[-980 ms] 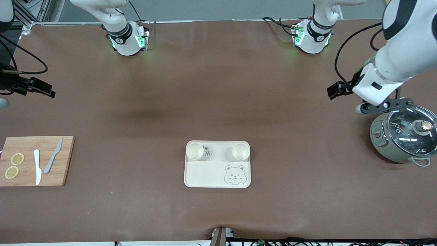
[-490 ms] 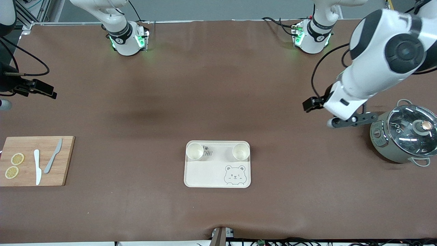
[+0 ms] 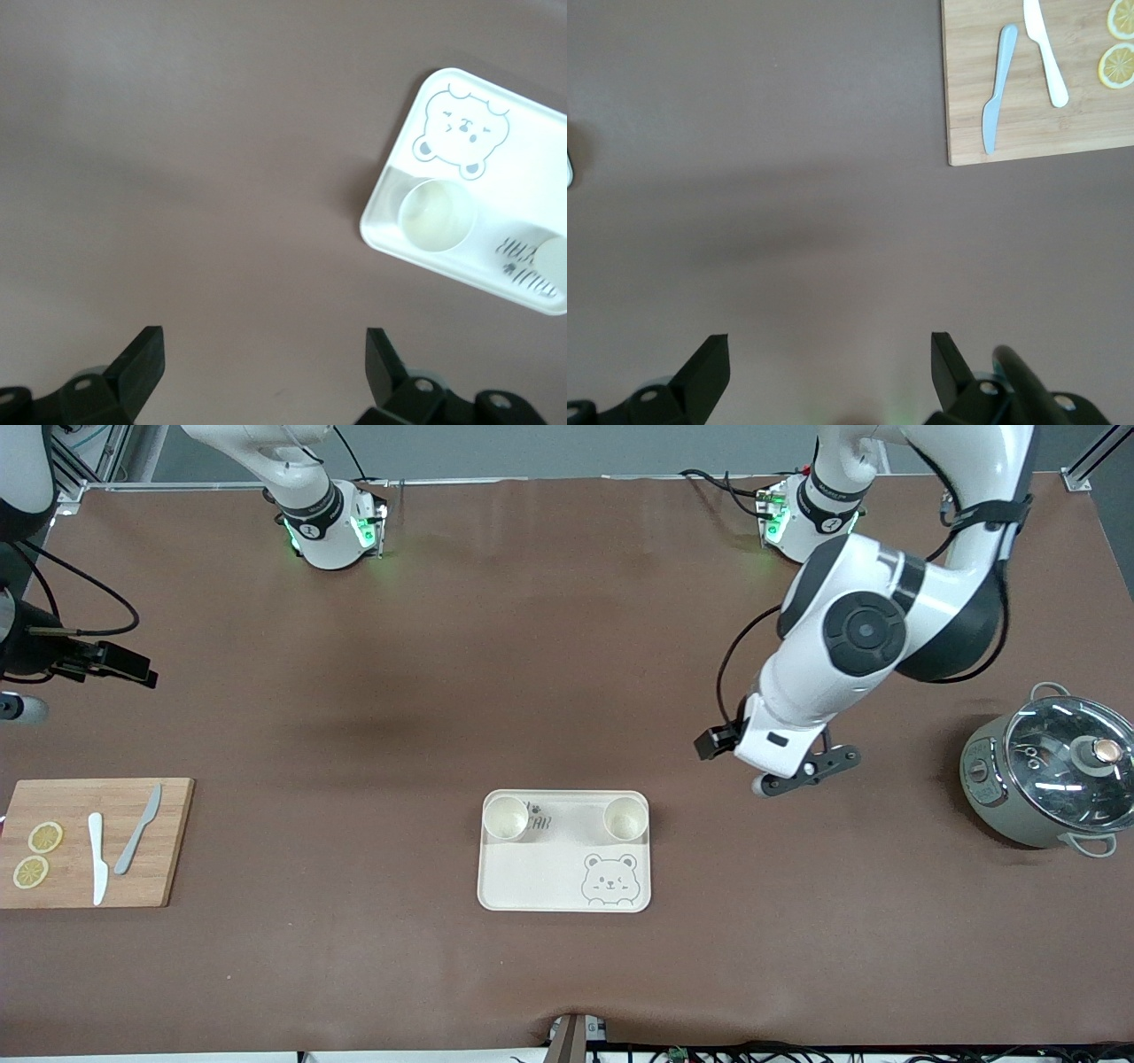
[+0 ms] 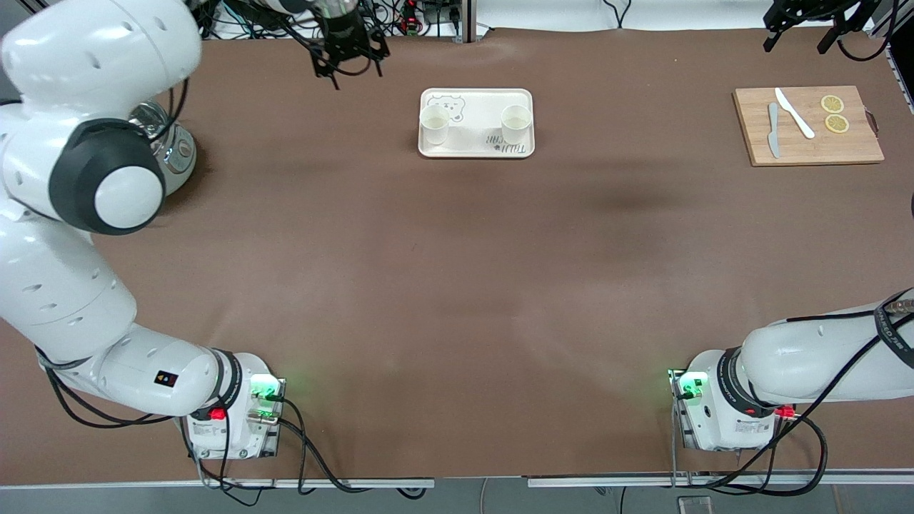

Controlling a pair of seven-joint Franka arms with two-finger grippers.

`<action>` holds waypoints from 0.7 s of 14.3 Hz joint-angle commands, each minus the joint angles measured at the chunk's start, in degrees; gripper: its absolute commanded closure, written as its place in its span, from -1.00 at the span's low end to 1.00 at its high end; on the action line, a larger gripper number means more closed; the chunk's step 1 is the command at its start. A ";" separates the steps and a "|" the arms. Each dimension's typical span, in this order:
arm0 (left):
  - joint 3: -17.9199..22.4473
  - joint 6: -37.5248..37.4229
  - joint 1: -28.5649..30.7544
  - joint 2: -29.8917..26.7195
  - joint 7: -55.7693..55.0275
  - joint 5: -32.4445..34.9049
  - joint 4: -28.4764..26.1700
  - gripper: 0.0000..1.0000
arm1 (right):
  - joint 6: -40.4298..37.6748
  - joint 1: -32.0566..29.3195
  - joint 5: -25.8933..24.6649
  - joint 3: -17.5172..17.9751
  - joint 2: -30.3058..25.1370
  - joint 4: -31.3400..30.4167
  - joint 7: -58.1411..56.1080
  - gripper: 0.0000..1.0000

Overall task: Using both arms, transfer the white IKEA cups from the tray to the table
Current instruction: 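Reach the left gripper toward the white cup on the tray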

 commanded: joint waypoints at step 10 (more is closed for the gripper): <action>0.33 22.02 -6.92 13.56 -23.54 5.37 0.89 -0.95 | 0.17 -0.37 -0.21 0.75 2.83 0.89 -0.43 -1.00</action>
